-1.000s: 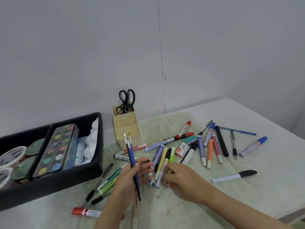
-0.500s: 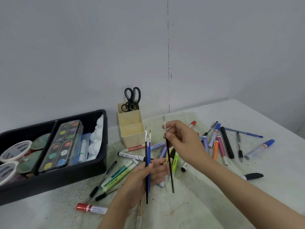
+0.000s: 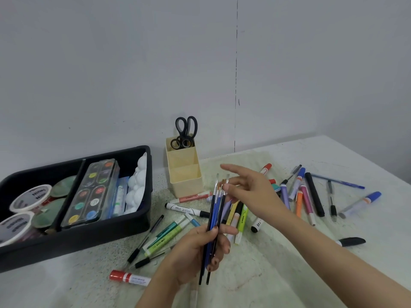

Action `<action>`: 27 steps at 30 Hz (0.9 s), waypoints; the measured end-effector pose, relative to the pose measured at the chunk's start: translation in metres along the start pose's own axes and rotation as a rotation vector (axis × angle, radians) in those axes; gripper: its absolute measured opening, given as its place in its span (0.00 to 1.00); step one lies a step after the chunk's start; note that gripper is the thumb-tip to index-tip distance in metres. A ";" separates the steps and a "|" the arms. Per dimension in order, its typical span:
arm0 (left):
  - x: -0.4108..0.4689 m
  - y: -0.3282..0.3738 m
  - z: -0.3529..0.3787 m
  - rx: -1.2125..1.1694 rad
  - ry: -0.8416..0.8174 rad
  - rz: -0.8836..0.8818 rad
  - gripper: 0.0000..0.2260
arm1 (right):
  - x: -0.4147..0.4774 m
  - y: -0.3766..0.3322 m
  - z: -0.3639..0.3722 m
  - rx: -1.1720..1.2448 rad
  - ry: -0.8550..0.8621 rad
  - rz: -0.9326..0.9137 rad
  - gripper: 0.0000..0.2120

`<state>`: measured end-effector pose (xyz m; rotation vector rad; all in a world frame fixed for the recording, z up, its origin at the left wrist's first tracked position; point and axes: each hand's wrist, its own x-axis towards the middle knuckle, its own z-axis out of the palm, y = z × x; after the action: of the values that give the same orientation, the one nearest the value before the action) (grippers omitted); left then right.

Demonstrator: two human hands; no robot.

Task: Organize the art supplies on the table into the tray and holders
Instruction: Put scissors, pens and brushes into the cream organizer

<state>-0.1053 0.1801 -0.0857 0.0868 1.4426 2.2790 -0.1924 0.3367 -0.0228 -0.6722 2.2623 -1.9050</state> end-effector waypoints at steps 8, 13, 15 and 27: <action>-0.002 0.004 0.000 -0.022 -0.079 -0.017 0.17 | 0.004 -0.003 0.006 0.002 -0.016 0.029 0.12; -0.002 0.005 -0.004 -0.002 -0.095 -0.024 0.18 | 0.010 -0.003 0.007 0.005 0.020 0.022 0.11; -0.002 0.004 -0.007 0.000 -0.114 -0.030 0.19 | 0.012 -0.004 0.007 0.024 0.018 0.019 0.11; -0.013 0.013 -0.025 -0.106 -0.247 -0.151 0.20 | 0.021 -0.018 0.015 0.050 -0.240 0.130 0.13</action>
<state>-0.1053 0.1494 -0.0834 0.2124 1.1612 2.1328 -0.2011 0.3126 -0.0044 -0.6873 2.0527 -1.7141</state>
